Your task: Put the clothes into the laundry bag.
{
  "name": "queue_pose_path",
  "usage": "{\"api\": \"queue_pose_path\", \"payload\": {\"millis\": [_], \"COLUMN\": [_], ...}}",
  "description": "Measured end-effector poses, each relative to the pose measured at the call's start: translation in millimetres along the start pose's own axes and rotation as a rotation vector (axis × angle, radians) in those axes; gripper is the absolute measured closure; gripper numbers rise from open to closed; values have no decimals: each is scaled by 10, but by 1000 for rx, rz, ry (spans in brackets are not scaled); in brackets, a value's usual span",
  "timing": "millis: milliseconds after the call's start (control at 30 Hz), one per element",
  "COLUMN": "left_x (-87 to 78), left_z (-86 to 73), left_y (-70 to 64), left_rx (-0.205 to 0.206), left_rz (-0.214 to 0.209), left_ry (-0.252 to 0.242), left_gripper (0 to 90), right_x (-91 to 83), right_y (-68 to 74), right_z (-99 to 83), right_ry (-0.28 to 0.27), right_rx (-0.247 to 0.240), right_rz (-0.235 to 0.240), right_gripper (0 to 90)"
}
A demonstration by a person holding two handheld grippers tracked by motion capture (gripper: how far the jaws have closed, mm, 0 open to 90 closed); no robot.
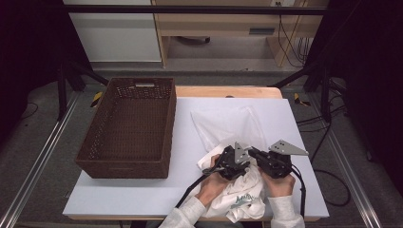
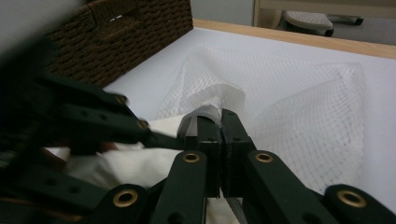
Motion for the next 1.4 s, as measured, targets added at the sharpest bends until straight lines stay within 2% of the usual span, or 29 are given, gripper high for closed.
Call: {"api": "queue_pose_path", "payload": {"millis": [67, 167, 233, 300, 400, 433, 500, 567, 633, 700, 767, 800, 900, 967, 1033, 1067, 1167, 1200, 1267, 1333, 1400], "left_x": [-152, -427, -552, -617, -529, -480, -432, -459, -528, -607, -636, -619, -518, -390, -246, -157, 126, 204, 245, 229, 171], "left_z": [-1, -54, -162, -292, -507, -562, -594, -547, -458, -323, -185, -109, 15, 65, 92, 80, -22, -49, -38, -36, -26], "left_y": [-9, 8, 45, 79, 107, 117, 130, 97, 41, -64, -199, -284, -388, -388, -348, -307, -108, -50, 15, 14, -1], "left_rx": [0, -42, -73, -90, -127, -142, -144, -145, -127, -115, -74, -40, 12, 16, 34, 39, 66, 58, -4, 15, 21], "left_rz": [-2, -13, -14, -17, -56, -51, -25, -35, -45, -82, -100, -106, -95, -92, -84, -67, 28, 37, 9, 8, 6], "left_ry": [-41, -99, -73, -65, -48, -43, -56, -95, -146, -211, -236, -234, -201, -159, -121, -82, 50, 64, 35, 31, 4], "left_gripper": [384, 297, 252, 256, 373, 452, 591, 723, 759, 768, 769, 768, 764, 762, 761, 761, 761, 761, 753, 728, 643], "right_x": [0, -17, -25, -23, 6, 17, 39, 58, 73, 82, 86, 84, 75, 56, 33, 23, -6, -13, -8, 2, 2], "right_y": [-8, -16, -13, -5, 17, 28, 50, 67, 63, 64, 77, 84, 85, 60, 37, 31, 47, 62, 89, 89, 55], "right_z": [-12, 1, 0, -8, -21, -28, -42, -56, -58, -60, -55, -50, -38, -30, -16, -5, 22, 30, 26, 17, 8], "right_ry": [3, -4, -3, -1, 7, 13, 19, 24, 21, 18, 9, 1, -5, -8, -16, -20, -35, -37, -29, -29, -29], "right_rx": [-5, -6, -11, -19, -24, -25, -30, -34, -26, -10, -6, -10, -5, 0, 7, 12, 19, 17, -4, -1, 6], "right_rz": [-8, -6, -7, -9, -6, -5, -4, -6, -8, -1, 5, 8, 12, 6, 4, 3, 23, 29, 22, 20, 14], "right_gripper": [888, 888, 888, 889, 888, 888, 889, 888, 888, 889, 889, 889, 889, 889, 889, 889, 889, 889, 888, 889, 889]}}
Point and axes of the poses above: each handheld gripper's, and its own axes: x roughly forward along the jaws, z roughly out of its top, y roughly to its left, the point moved 9 cm from there along x, roughly forward along the jaws, and after that the axes turned 12 degrees about -z, right-handed, at the moved point
